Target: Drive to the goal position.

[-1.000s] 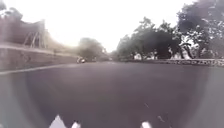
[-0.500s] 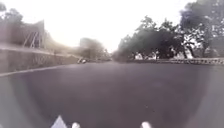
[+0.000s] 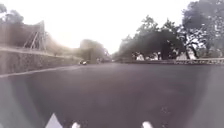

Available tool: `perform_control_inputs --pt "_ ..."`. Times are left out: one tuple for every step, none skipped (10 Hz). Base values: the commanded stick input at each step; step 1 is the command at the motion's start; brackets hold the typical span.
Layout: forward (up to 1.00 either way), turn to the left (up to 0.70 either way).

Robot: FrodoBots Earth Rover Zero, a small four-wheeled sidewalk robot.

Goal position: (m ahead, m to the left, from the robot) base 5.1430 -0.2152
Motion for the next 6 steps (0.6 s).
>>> perform_control_inputs --pt "0.70 0.00" --pt "0.70 0.00" --pt "0.70 0.00" --pt "0.70 0.00" --pt "0.70 0.00" --pt "0.70 0.00"
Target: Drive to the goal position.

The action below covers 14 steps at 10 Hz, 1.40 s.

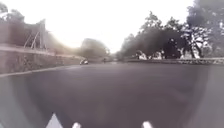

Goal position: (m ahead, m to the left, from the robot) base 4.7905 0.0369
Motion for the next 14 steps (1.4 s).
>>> perform_control_inputs --pt "0.70 0.00" --pt "0.70 0.00" --pt "0.70 0.00" --pt "0.70 0.00" --pt "0.70 0.00" --pt "0.70 0.00" --pt "0.70 -0.12" --pt "0.70 -0.24" --pt "0.70 -0.32" --pt "0.70 -0.20" --pt "0.70 -0.08" --pt "0.70 -0.30" --pt "0.70 -0.32" --pt "0.70 -0.33"
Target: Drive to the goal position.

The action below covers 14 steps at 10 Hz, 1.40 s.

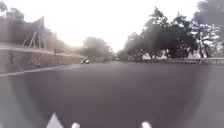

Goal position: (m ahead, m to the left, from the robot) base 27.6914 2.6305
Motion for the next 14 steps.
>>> perform_control_inputs --pt "0.70 -0.09" --pt "0.70 -0.22" --pt "0.70 -0.35" --pt "0.70 -0.35" --pt "0.70 -0.35" --pt "0.70 -0.11" --pt "0.70 -0.10" --pt "0.70 -0.09" --pt "0.70 -0.33" --pt "0.70 -0.28" --pt "0.70 -0.22" --pt "0.70 -0.16" --pt "0.70 -0.13" --pt "0.70 -0.09"
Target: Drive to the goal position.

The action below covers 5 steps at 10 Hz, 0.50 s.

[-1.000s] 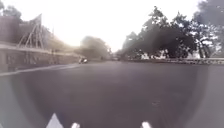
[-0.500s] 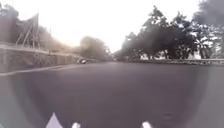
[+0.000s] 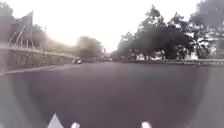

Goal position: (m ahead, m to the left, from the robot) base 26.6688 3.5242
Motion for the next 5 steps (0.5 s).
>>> perform_control_inputs --pt "0.70 0.00" --pt "0.70 0.00" --pt "0.70 0.00" --pt "0.70 0.00" --pt "0.70 0.00"
